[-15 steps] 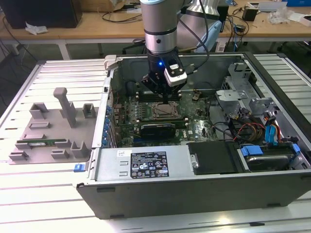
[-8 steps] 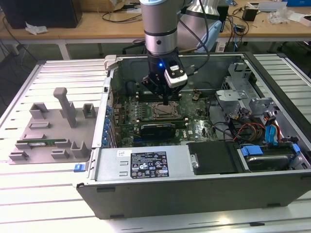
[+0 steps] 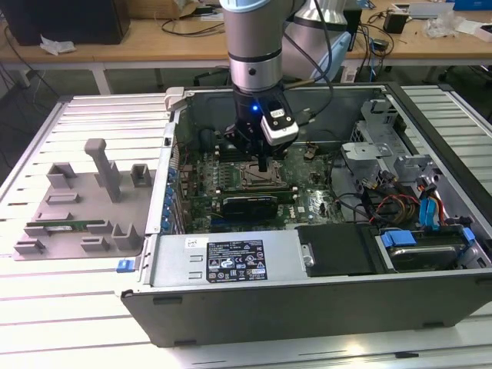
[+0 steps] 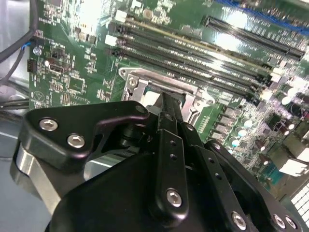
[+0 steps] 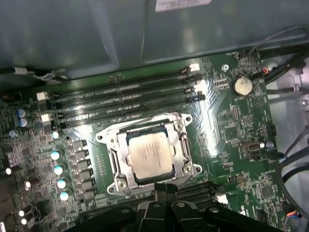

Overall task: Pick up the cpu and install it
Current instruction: 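Install the second cpu locking lever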

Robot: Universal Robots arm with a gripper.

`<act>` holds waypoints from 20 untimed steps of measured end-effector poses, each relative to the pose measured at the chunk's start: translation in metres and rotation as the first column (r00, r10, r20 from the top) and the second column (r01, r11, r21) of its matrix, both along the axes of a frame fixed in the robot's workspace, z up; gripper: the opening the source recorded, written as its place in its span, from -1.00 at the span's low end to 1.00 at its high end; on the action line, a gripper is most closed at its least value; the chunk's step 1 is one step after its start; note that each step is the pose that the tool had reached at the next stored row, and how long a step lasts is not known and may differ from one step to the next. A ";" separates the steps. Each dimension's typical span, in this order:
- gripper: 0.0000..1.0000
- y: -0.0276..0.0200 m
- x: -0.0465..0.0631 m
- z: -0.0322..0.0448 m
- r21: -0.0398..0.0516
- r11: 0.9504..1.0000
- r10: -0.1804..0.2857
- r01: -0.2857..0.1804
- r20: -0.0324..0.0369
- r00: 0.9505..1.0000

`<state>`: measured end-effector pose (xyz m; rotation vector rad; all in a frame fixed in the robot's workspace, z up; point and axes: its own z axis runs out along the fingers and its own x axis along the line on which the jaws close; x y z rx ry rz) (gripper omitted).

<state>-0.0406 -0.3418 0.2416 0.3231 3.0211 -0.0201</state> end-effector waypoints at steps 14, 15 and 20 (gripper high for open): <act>-0.79 -0.0104 -0.008 -0.0021 0.000 0.995 0.095 -0.095 0.000 0.995; -0.79 -0.0104 -0.008 -0.0021 0.000 0.995 0.095 -0.095 0.000 0.995; -0.79 -0.0104 -0.009 -0.0042 0.000 0.995 0.095 -0.095 0.000 0.995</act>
